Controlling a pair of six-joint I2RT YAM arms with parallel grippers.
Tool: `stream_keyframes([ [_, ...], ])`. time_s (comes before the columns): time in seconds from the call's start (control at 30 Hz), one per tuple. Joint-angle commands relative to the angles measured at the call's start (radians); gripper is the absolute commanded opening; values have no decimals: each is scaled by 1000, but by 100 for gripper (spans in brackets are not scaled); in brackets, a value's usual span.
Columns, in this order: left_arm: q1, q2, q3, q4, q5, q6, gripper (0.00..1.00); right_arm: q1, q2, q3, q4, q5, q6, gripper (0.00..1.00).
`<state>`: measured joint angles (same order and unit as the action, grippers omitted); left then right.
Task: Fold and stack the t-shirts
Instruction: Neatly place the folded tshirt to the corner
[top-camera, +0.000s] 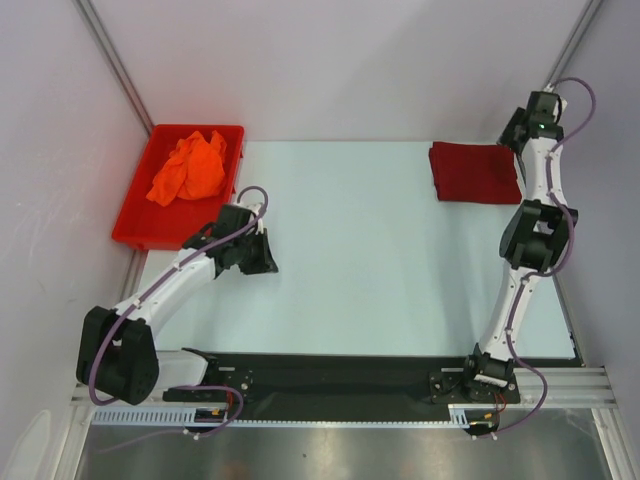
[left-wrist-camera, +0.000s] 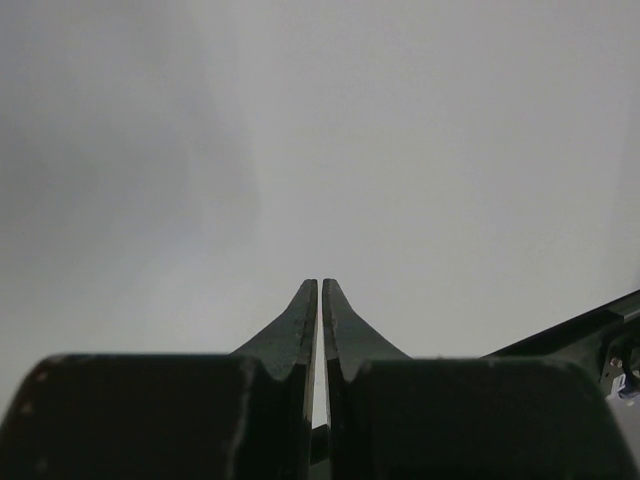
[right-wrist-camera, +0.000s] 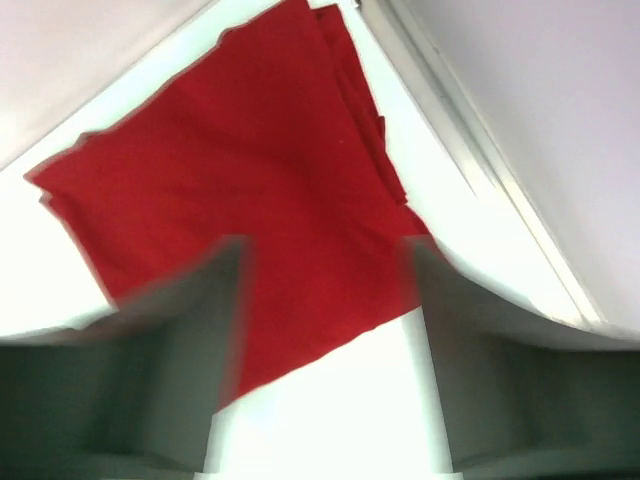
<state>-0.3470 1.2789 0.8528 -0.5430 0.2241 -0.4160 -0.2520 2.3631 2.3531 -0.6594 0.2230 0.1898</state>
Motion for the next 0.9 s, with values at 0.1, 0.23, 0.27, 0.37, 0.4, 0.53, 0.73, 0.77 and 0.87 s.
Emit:
stream_keyframes([
  [0.1,-4,-23,0,35,35,22,9,-127,-18,-123,53,-315,189,23],
  [0.23,-4,-7,22,23,37,17,9,-128,30,-149,69,-309,186,2],
  [0.27,-4,-6,26,20,35,14,9,-128,38,-155,70,-292,188,1],
  [0.37,-4,-9,38,0,24,13,9,-128,70,-163,95,-274,171,0],
  [0.4,-4,-10,43,-3,21,11,9,-128,84,-155,95,-275,166,0],
  [0.53,-4,-12,64,-35,4,13,9,-119,90,-140,73,-238,119,0],
  [0.73,-4,14,94,-32,9,-6,9,-89,61,-175,80,-44,13,0],
  [0.77,-4,19,98,-32,15,-7,9,-87,73,-167,83,-37,-10,0],
  [0.87,-6,25,106,-32,14,-9,9,-79,134,-123,81,-24,-48,0],
])
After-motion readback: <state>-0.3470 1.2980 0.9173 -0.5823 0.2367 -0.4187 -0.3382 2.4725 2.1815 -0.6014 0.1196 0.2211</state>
